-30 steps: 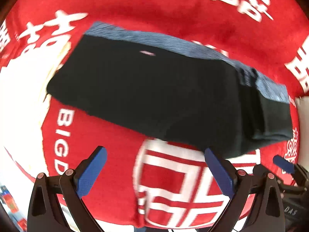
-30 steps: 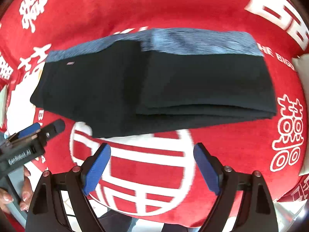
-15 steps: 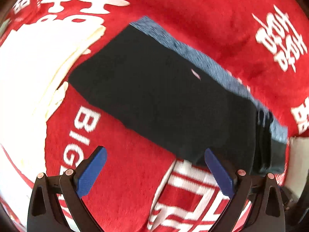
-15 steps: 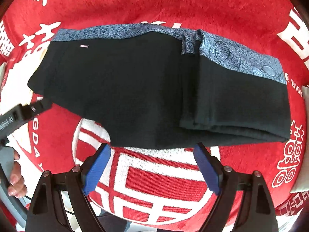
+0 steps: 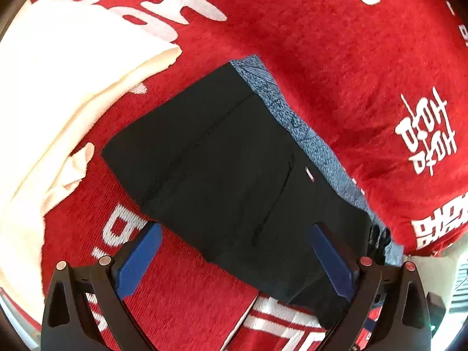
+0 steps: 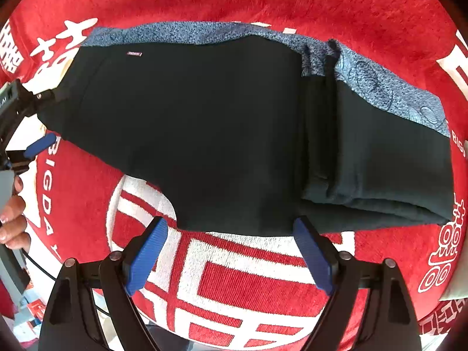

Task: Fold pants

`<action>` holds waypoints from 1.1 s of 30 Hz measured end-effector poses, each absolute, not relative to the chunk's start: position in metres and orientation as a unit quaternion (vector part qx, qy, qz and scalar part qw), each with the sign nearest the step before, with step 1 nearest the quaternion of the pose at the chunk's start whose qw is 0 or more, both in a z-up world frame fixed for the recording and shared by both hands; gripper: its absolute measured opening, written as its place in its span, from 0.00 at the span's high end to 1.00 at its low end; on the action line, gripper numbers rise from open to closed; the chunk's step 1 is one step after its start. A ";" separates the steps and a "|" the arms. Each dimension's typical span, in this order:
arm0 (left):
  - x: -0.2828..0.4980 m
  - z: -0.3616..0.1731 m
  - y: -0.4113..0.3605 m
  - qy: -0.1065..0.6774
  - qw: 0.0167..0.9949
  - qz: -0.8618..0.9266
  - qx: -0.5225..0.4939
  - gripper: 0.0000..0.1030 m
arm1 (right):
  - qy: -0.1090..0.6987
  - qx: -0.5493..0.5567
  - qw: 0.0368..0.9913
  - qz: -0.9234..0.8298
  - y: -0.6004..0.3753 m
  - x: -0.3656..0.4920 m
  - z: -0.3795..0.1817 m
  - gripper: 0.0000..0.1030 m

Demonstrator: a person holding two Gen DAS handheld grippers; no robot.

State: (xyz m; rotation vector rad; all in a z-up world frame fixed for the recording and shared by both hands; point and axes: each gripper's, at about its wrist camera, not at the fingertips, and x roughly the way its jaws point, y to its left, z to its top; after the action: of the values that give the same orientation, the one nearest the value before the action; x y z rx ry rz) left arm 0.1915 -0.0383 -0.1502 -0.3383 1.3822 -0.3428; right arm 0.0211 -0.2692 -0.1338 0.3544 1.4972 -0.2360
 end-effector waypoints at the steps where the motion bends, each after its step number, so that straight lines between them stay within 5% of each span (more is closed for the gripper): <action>1: 0.193 -0.153 -0.036 0.631 0.741 -0.158 -0.165 0.02 | 0.675 0.160 0.713 -0.107 -0.269 0.021 -0.134 0.13; 14: 0.199 -0.140 -0.041 0.586 0.754 -0.209 -0.210 0.02 | 0.671 0.159 0.716 -0.106 -0.267 0.020 -0.137 0.11; 23: 0.213 -0.159 -0.052 0.631 0.741 -0.155 -0.169 0.03 | 0.666 0.164 0.720 -0.103 -0.270 0.028 -0.123 0.11; 24: 0.212 -0.157 -0.055 0.630 0.746 -0.147 -0.158 0.06 | 0.662 0.166 0.724 -0.101 -0.273 0.033 -0.117 0.11; 26: 0.211 -0.155 -0.061 0.627 0.758 -0.131 -0.122 0.41 | 0.655 0.161 0.731 -0.103 -0.279 0.045 -0.106 0.11; 28: 0.211 -0.153 -0.064 0.623 0.769 -0.120 -0.080 0.57 | 0.652 0.156 0.735 -0.100 -0.284 0.059 -0.098 0.11; 31: 0.200 -0.141 -0.074 0.595 0.792 -0.132 -0.022 0.65 | 0.648 0.179 0.736 -0.079 -0.297 0.088 -0.087 0.13; 33: 0.183 -0.130 -0.094 0.551 0.819 -0.144 0.068 0.66 | 0.648 0.194 0.735 -0.055 -0.304 0.114 -0.081 0.27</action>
State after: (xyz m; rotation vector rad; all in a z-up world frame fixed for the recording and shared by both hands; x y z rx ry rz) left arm 0.1829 -0.0935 -0.1296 0.1449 1.1746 -0.3067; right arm 0.1141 -0.3037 -0.0814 0.4256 1.4238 -0.1217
